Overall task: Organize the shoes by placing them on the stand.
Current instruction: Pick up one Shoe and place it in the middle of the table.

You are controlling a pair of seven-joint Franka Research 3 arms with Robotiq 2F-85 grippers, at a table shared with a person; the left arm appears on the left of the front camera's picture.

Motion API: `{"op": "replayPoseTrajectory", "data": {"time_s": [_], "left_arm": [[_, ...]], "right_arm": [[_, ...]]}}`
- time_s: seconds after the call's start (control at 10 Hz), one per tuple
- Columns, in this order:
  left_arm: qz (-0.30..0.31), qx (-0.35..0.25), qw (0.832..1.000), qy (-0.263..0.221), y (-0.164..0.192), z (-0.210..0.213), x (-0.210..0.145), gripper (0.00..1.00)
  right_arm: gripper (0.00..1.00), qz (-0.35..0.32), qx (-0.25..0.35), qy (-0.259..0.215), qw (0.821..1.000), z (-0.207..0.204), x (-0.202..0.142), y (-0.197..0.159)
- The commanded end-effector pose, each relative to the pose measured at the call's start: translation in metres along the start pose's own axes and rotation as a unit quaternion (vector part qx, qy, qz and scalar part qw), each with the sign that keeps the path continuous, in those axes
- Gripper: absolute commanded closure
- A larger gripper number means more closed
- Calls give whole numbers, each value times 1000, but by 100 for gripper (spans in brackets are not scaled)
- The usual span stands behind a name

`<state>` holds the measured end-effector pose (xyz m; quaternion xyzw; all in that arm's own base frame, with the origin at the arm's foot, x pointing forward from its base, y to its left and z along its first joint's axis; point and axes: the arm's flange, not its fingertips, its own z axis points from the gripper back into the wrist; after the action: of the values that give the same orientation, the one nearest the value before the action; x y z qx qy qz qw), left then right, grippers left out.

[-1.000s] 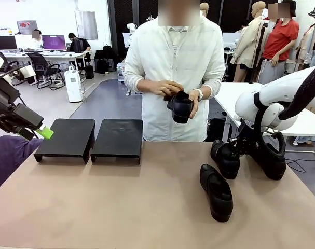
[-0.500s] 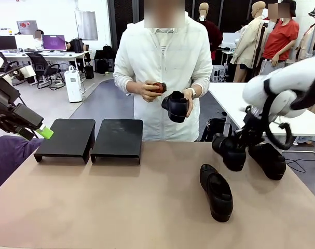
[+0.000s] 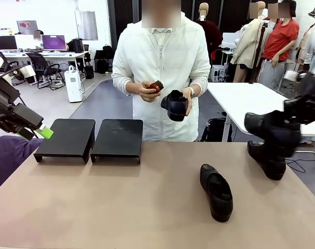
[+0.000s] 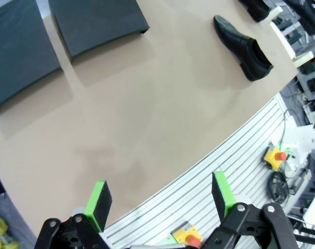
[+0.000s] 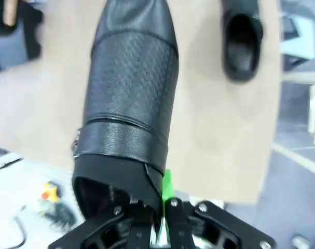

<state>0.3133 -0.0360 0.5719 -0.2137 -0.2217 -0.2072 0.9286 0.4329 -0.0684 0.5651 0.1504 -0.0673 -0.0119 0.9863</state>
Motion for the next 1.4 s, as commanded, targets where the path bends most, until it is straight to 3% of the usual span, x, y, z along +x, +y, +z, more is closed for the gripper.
{"op": "replayPoseTrajectory", "data": {"time_s": [0.0, 0.1, 0.2, 0.4, 0.5, 0.6, 0.7, 0.8, 0.9, 1.1, 1.3], "left_arm": [[-5, -13, 1000, -2, 1, 1, 0, 0], [-5, -13, 1000, -2, 1, 1, 0, 0], [-5, -13, 1000, -2, 1, 1, 0, 0], [-5, -13, 1000, -2, 1, 1, 0, 0], [-5, -13, 1000, -2, 1, 1, 0, 0], [-5, -13, 1000, -2, 1, 1, 0, 0], [-5, -13, 1000, -2, 1, 1, 0, 0], [-5, -13, 1000, -2, 1, 1, 0, 0], [-5, -13, 1000, -2, 1, 1, 0, 0], [-5, -13, 1000, -2, 1, 1, 0, 0], [-5, -13, 1000, -2, 1, 1, 0, 0]], "right_arm": [[100, -6, -11, -42, 999, -2, -53, -2], [100, -11, -12, -42, 999, -8, -57, -7], [100, -3, -1, -13, 1000, 9, -31, -4], [100, -3, -1, -13, 1000, 9, -31, -4], [100, -3, -3, -16, 1000, 1, -53, -7], [100, 12, -33, 0, 999, -20, -41, 35], [100, 48, -29, -7, 998, -31, -37, 84], [100, 41, -55, -18, 998, -37, -39, 127], [100, 19, -54, -31, 998, -28, -42, 120], [100, -88, -12, -37, 995, 20, -68, 28], [100, -168, -9, -57, 984, 62, -120, -37]]}}
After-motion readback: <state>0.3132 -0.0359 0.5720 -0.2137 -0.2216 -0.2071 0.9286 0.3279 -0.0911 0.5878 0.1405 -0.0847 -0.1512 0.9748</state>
